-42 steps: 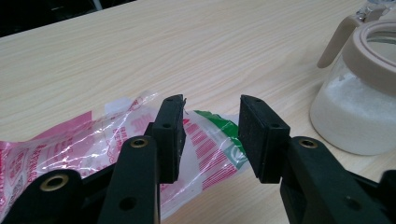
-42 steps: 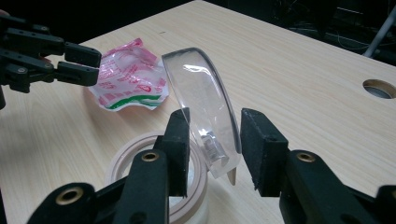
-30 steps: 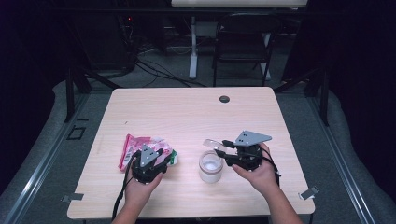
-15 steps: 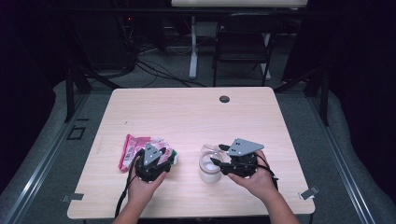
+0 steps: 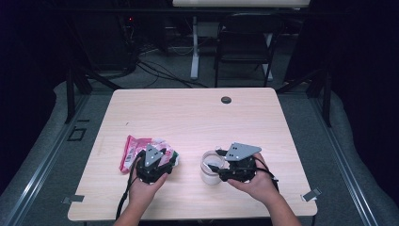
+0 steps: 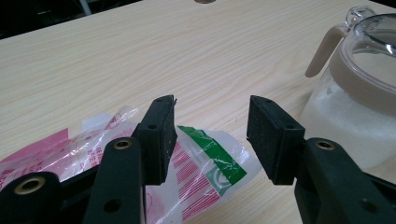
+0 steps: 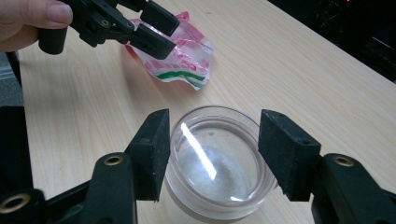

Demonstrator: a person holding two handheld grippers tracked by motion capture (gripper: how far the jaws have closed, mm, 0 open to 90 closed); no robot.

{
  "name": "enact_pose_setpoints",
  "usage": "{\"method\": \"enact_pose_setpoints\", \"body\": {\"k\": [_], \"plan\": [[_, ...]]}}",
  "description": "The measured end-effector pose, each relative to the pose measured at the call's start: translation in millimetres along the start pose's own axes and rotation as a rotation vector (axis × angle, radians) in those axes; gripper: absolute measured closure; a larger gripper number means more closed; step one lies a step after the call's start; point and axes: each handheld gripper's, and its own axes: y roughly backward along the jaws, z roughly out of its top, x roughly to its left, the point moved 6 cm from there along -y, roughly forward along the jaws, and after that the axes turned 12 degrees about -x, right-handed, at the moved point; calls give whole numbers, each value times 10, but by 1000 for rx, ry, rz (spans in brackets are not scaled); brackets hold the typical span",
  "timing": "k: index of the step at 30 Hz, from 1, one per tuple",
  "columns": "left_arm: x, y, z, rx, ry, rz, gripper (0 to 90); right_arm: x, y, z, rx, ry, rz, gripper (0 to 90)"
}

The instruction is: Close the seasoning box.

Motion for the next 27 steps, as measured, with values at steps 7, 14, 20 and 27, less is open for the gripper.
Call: {"method": "enact_pose_setpoints", "body": {"k": [7, 14, 20, 27], "plan": [[23, 3, -2, 1, 1, 8, 501, -36, 11, -1, -7, -34, -11, 432], [42, 6, -2, -1, 9, 13, 493, -145, 53, -18, -18, -87, -52, 431], [68, 9, -1, -4, 16, 21, 490, -274, 115, -44, -26, -134, -99, 431], [128, 28, 5, -7, 30, 32, 487, -491, 192, -158, -24, -202, -192, 431]]}}
